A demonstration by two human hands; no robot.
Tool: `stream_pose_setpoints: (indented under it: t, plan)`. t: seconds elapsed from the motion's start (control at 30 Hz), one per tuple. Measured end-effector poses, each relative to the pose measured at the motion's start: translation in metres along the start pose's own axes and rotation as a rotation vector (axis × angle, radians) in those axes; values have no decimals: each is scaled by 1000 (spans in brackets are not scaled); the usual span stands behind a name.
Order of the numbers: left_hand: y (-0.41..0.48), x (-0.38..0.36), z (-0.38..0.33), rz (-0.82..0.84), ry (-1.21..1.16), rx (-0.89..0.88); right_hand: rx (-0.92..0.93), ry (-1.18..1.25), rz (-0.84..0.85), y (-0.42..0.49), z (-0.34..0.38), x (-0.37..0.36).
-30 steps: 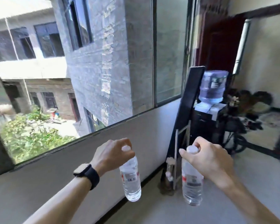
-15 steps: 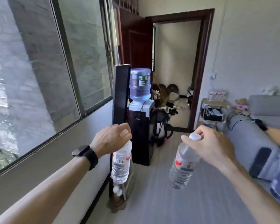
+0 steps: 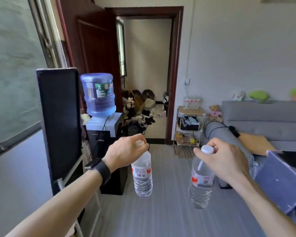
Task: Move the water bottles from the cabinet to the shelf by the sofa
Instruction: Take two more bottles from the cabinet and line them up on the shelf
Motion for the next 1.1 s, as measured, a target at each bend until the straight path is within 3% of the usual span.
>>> stream_pose_setpoints:
  t: [0.43,0.7,0.9,1.1]
  plan:
    - [251,-93,-15,53,-60,-32,-82,-27,10,219,-101,-85]
    - [434,-170,-17,289,-16,-169,-134,-81,49,360,-138,-149]
    - [580,-184,-30,244,-86,-230,-157,-152,-52,477,-157,-173]
    - [693,-216,-47,317,-91,-266,-162,-167,-46,579,-189,-201]
Point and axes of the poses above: each hand's wrist, its own y-axis towards the middle knuckle, its own x-axis out of the back of the hand, z = x × y, the point moved 9 cm from there along y, towards the middle knuckle, and after that the axes turned 5 degrees about y, right-handed, at the moved point
